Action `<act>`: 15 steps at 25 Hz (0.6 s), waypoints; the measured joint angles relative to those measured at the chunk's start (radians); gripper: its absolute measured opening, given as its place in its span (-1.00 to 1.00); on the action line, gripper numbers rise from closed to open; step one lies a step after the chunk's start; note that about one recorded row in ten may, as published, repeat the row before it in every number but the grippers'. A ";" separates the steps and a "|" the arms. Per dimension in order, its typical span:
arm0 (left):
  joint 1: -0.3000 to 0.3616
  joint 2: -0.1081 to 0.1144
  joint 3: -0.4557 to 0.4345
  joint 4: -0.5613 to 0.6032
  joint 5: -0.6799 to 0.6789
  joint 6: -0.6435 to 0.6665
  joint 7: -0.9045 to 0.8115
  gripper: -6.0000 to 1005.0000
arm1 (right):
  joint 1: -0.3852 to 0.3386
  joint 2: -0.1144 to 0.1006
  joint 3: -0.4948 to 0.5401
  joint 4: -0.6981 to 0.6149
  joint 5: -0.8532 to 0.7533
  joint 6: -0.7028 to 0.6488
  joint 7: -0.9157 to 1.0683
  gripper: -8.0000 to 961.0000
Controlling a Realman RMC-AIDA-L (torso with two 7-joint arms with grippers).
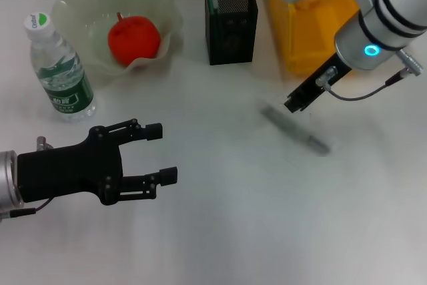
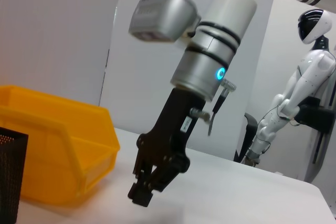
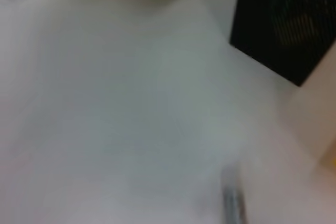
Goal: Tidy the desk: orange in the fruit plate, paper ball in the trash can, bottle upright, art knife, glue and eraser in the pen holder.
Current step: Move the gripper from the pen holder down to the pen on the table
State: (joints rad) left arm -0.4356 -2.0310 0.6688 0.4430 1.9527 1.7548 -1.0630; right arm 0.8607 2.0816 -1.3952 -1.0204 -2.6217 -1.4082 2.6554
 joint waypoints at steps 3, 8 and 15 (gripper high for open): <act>0.000 0.000 -0.001 0.000 0.000 0.000 0.000 0.68 | -0.007 -0.001 0.003 -0.013 0.000 -0.014 -0.002 -0.78; -0.001 0.002 -0.001 0.004 0.000 0.000 -0.004 0.68 | -0.006 -0.002 -0.005 0.003 -0.001 -0.020 -0.009 -0.81; -0.004 0.001 -0.002 0.010 -0.001 0.001 -0.009 0.68 | 0.004 -0.001 -0.007 0.042 0.005 -0.010 -0.035 -0.80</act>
State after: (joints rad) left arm -0.4397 -2.0302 0.6672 0.4527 1.9514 1.7554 -1.0724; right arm 0.8644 2.0807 -1.4021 -0.9783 -2.6171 -1.4181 2.6203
